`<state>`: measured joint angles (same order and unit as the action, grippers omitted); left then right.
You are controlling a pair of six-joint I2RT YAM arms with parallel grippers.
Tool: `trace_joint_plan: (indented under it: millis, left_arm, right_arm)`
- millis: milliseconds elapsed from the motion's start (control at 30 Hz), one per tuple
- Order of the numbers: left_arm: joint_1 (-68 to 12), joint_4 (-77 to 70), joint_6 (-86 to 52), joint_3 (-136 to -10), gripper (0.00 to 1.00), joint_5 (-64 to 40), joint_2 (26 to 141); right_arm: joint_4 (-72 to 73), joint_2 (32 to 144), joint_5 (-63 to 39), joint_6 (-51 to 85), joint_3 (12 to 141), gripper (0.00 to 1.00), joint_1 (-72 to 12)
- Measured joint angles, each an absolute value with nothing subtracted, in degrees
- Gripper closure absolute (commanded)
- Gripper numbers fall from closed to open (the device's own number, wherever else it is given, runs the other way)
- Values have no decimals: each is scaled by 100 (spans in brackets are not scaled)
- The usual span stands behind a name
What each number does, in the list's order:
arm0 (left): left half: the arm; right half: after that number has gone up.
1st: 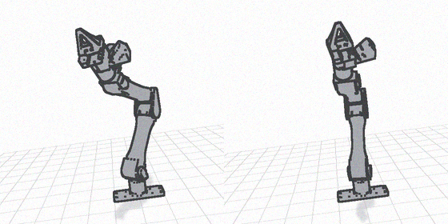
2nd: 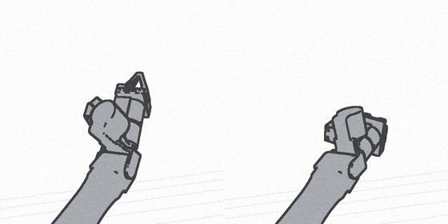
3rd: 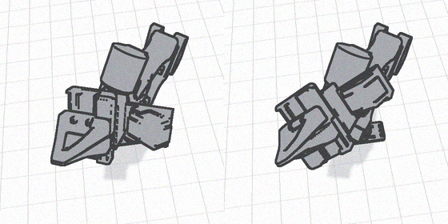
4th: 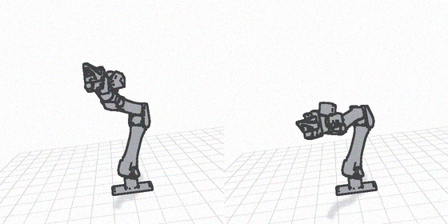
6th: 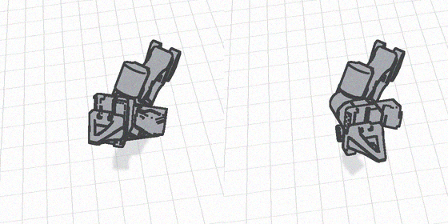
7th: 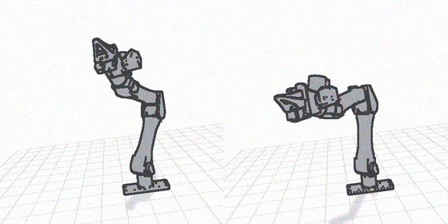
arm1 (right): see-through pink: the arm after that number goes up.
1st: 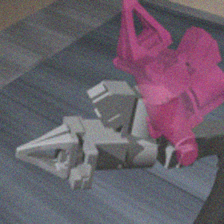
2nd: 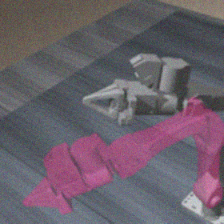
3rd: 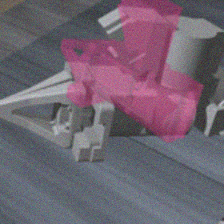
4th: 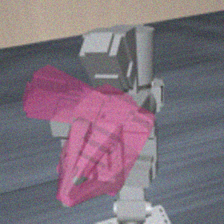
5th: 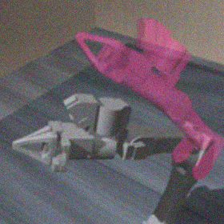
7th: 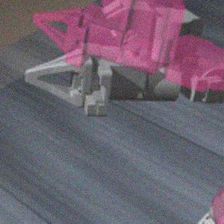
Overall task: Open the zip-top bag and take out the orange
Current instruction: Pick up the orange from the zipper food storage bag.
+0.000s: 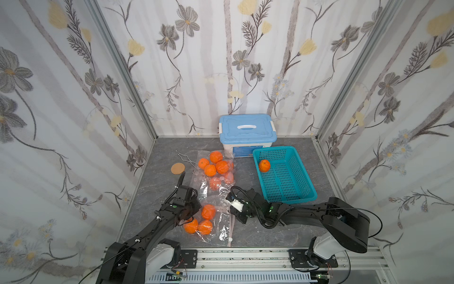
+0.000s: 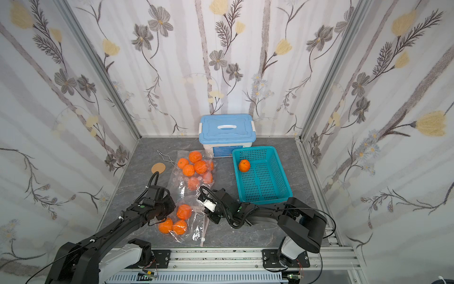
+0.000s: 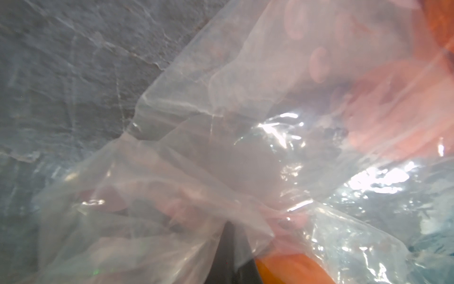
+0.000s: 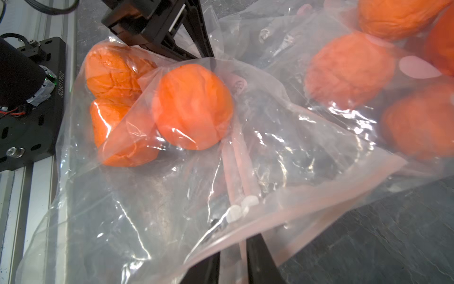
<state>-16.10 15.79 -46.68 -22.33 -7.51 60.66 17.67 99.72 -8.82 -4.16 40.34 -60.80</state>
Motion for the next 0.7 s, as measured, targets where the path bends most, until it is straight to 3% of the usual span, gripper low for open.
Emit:
trace_joint_plan:
  millis: [200,500,700]
  left_arm:
    - [-1610,1317,-4668,-2073,100,-757,6189]
    - [-1603,843,-4748,-1981,100,-1092,6407]
    - [-1603,692,-4781,-1981,100,-1221,6506]
  right_arm:
    - [2010,10427,-1177,-414,4473,65,-6134]
    - [2355,11286,-1651,-405,5236,30,-6224]
    - [2630,11673,-1796,-248,5505,20,-6265]
